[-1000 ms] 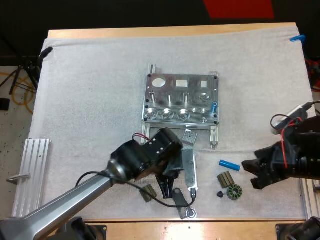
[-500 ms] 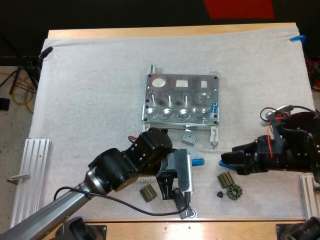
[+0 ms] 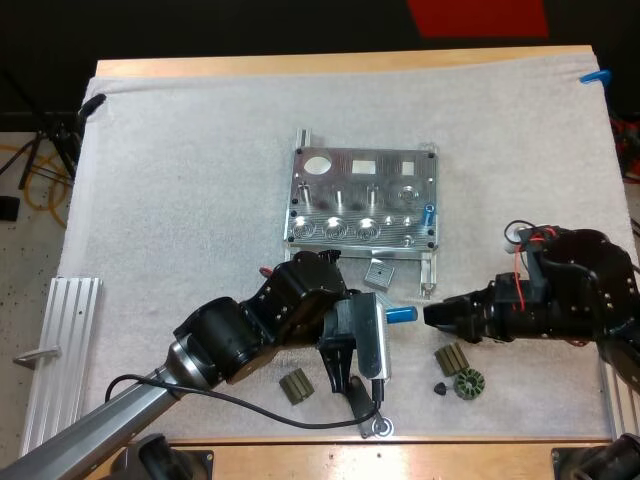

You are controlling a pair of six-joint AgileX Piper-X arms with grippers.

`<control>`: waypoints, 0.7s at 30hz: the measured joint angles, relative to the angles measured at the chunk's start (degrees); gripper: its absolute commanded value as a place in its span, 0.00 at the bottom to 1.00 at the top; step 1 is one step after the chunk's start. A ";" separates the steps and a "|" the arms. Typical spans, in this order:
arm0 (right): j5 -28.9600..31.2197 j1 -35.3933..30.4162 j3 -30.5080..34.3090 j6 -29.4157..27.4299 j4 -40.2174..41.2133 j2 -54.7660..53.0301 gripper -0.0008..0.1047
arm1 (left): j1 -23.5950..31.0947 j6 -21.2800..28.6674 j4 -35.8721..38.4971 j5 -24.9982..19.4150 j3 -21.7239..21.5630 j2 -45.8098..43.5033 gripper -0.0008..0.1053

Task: Load cells from right to left

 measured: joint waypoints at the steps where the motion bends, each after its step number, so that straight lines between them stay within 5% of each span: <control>1: -0.67 0.00 0.61 1.00 -1.31 0.00 0.43 | 0.00 0.00 -0.16 0.00 0.00 0.00 0.01; 21: -6.48 0.00 1.42 3.11 -6.54 8.32 0.43 | 0.13 0.00 -1.29 1.77 0.13 0.00 0.01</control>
